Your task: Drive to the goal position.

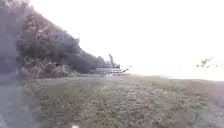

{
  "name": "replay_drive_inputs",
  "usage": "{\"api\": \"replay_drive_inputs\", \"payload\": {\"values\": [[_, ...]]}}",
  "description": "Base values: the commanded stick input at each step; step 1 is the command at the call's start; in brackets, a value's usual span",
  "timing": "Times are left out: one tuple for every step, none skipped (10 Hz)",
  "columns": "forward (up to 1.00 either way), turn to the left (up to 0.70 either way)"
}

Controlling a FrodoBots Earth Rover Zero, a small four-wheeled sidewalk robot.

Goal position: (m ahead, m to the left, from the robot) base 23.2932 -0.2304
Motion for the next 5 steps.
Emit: {"api": "replay_drive_inputs", "payload": {"values": [[0.45, 0.00], [0.45, 0.00], [0.45, 0.00], [0.45, 0.00], [0.45, 0.00]]}}
